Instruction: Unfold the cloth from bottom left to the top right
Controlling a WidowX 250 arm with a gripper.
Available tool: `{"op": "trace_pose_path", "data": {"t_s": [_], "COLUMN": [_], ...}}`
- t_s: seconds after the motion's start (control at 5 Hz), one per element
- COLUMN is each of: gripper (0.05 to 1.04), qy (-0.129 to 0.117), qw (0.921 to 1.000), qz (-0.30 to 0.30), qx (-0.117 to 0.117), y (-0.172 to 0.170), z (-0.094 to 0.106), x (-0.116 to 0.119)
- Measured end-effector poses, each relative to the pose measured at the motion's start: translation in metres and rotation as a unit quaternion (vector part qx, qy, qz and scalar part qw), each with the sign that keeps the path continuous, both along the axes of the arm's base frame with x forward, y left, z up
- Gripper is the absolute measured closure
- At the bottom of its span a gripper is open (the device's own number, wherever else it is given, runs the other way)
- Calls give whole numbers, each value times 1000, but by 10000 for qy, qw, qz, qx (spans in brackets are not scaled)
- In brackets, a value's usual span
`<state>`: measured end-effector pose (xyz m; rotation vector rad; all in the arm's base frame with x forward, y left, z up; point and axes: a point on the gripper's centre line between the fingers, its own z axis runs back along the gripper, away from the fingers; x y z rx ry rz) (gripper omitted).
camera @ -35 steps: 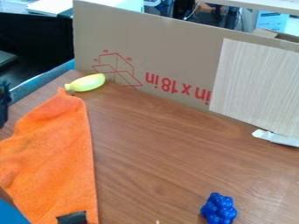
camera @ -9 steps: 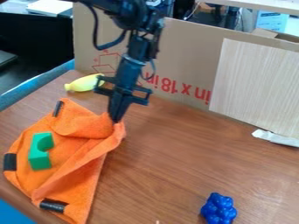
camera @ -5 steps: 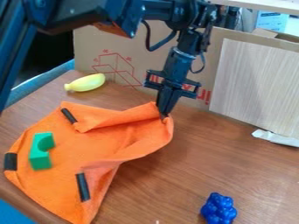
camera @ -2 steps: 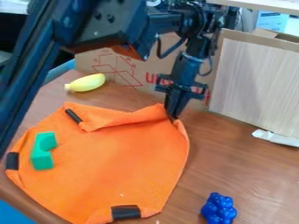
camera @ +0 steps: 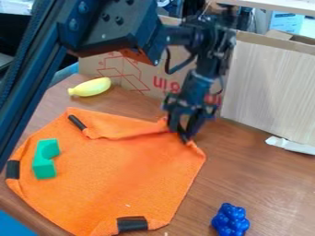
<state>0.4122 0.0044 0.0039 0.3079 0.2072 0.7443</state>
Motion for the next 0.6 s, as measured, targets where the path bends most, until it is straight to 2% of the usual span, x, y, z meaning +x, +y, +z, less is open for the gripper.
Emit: {"op": "trace_pose_path", "data": {"t_s": [0.2,0.4,0.6], "gripper": [94,83,83], "qy": [-679,-1206,-1737], "qw": [9976,9921,9826], "qz": [-2,-107,-205], "qx": [-153,-343,-630], "y": [-5,-10,-9], "z": [40,81,130], "x": [0,-7,-17]}}
